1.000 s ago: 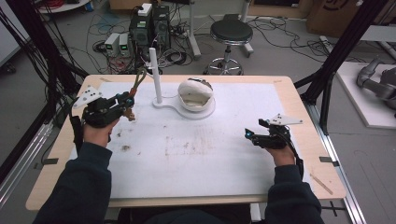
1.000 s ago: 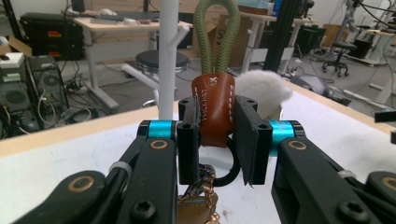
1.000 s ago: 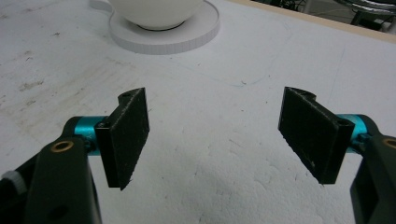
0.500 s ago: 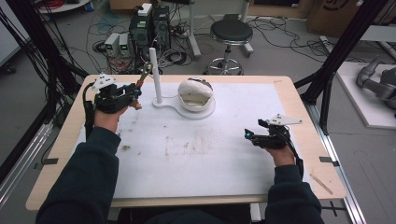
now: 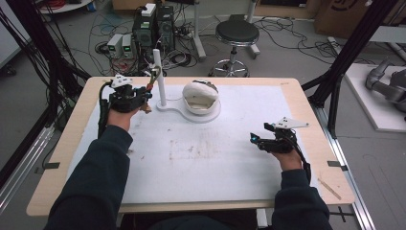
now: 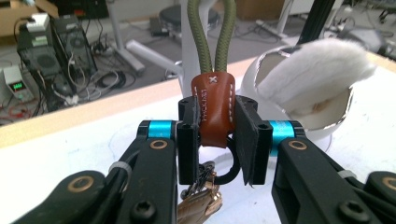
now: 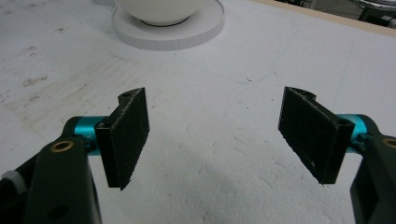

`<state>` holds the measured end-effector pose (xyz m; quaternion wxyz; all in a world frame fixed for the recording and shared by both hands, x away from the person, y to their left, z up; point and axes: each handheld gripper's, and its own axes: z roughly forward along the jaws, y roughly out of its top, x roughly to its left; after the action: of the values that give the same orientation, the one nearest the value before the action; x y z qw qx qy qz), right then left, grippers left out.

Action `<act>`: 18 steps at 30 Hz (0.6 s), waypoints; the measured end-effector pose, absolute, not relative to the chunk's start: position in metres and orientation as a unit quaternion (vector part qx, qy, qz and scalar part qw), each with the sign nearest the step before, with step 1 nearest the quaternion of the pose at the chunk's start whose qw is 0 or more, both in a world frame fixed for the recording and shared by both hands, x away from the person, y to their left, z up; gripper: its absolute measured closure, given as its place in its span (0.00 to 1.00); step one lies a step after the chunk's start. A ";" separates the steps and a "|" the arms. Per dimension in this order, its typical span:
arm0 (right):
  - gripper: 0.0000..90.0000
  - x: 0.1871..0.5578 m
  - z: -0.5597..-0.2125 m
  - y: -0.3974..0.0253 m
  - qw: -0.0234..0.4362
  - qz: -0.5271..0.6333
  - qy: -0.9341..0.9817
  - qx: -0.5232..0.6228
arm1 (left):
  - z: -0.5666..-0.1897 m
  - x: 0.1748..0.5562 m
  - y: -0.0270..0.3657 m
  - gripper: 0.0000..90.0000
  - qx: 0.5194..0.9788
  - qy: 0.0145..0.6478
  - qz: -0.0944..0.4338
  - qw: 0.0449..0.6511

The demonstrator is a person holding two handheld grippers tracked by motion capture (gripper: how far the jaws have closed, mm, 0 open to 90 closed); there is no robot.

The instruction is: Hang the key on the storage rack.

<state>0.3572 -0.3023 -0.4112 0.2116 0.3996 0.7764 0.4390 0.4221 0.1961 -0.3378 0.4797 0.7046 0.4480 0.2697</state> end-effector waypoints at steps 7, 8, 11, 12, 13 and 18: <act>0.28 0.357 -0.411 -0.304 0.212 0.442 0.775 0.400 | -0.342 0.423 0.199 0.63 0.715 0.443 0.227 0.491; 0.28 0.357 -0.411 -0.305 0.213 0.442 0.775 0.399 | -0.342 0.422 0.200 0.58 0.712 0.439 0.225 0.499; 0.28 0.356 -0.410 -0.305 0.213 0.444 0.774 0.399 | -0.349 0.416 0.206 0.50 0.705 0.431 0.210 0.523; 0.28 0.356 -0.410 -0.305 0.212 0.444 0.773 0.400 | -0.351 0.414 0.208 0.44 0.702 0.432 0.206 0.528; 0.28 0.356 -0.410 -0.306 0.213 0.443 0.773 0.400 | -0.356 0.410 0.212 0.39 0.697 0.432 0.202 0.535; 0.28 0.355 -0.409 -0.306 0.220 0.437 0.777 0.396 | -0.372 0.386 0.222 0.20 0.684 0.417 0.203 0.564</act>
<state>0.3552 -0.3061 -0.4094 0.2203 0.3960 0.7769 0.4371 0.3864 0.2215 -0.3724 0.5638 0.6836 0.4170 0.2026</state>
